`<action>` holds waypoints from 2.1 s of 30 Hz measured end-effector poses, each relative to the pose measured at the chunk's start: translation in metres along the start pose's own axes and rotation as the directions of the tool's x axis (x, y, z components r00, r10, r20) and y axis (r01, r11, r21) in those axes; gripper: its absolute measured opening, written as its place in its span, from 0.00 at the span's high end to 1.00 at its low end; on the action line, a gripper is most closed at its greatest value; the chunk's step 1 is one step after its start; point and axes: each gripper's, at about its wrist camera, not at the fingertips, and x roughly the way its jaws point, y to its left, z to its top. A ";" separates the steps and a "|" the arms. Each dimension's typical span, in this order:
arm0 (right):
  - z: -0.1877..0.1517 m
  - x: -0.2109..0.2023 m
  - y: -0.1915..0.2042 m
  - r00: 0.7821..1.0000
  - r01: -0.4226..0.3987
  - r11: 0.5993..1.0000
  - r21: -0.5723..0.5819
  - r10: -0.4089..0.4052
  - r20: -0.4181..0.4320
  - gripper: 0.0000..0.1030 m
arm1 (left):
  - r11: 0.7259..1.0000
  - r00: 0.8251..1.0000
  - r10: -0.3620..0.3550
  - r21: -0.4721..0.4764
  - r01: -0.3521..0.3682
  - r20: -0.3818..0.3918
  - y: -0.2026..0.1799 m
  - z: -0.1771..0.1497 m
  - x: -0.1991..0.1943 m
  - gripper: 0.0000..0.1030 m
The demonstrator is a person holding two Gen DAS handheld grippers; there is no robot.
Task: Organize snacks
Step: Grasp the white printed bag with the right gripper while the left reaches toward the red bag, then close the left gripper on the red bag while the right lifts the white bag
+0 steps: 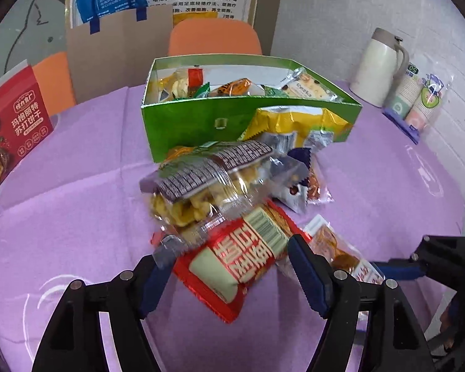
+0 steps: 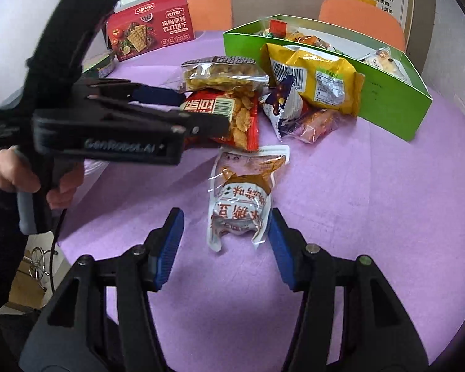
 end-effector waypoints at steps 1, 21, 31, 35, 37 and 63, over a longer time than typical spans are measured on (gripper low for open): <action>0.000 0.003 0.000 1.000 0.012 1.000 0.008 -0.012 -0.004 0.45 | 1.000 1.000 0.002 0.013 -0.002 -0.012 -0.004 -0.004 0.000 0.28; -0.018 -0.018 -0.034 0.999 0.039 0.992 0.118 -0.041 0.016 0.58 | 0.999 0.999 -0.045 0.017 0.045 0.002 0.000 0.008 0.008 0.25; -0.015 -0.018 -0.035 0.998 0.058 0.987 0.149 -0.060 0.007 0.49 | 0.999 0.998 0.006 0.034 -0.004 -0.057 -0.028 -0.006 0.001 0.25; -0.014 -0.017 -0.031 0.996 0.089 0.988 0.125 -0.090 0.001 0.49 | 0.999 0.994 0.054 0.003 -0.054 -0.100 -0.032 -0.006 0.012 0.26; -0.015 -0.015 -0.030 0.995 0.101 0.988 0.117 -0.102 0.003 0.49 | 0.998 0.993 0.066 -0.003 -0.066 -0.094 -0.033 -0.010 0.013 0.27; -0.010 -0.010 -0.033 0.988 0.134 0.977 0.165 -0.144 0.050 0.59 | 0.988 0.990 0.133 -0.070 -0.136 -0.045 -0.042 -0.027 0.002 0.30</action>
